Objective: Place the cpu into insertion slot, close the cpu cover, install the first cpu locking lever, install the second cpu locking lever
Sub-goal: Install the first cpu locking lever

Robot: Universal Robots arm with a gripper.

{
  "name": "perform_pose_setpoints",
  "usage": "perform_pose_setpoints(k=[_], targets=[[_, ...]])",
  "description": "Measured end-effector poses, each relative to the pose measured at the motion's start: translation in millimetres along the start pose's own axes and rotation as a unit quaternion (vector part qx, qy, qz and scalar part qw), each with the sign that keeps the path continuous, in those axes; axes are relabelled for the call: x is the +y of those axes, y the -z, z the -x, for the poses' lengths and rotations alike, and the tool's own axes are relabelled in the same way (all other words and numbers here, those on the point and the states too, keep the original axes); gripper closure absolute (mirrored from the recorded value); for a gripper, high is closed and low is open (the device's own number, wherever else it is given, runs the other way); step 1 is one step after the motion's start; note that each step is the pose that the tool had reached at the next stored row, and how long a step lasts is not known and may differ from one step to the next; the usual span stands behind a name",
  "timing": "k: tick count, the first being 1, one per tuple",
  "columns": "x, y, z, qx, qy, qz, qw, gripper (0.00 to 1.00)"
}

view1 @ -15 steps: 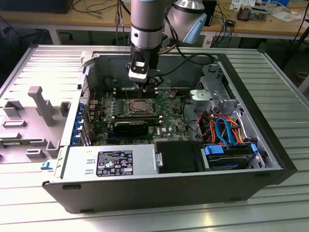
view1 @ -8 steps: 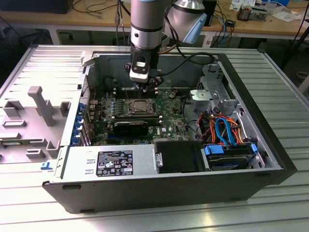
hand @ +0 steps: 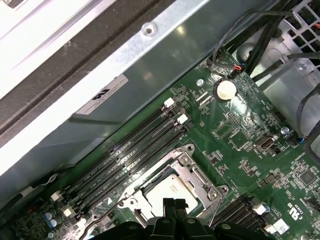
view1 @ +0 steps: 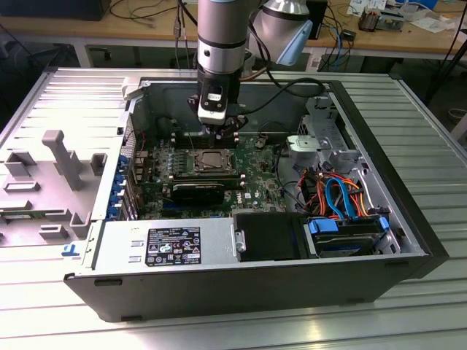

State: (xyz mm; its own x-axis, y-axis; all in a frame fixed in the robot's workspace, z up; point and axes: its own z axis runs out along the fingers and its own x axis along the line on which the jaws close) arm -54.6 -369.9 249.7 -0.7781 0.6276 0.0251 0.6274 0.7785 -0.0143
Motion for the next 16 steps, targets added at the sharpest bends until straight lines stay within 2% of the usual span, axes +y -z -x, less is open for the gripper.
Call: perform_pose_setpoints(k=[16], targets=[[0.0,0.0,0.0,-0.0005,0.038,-0.0010,0.9993,0.89]])
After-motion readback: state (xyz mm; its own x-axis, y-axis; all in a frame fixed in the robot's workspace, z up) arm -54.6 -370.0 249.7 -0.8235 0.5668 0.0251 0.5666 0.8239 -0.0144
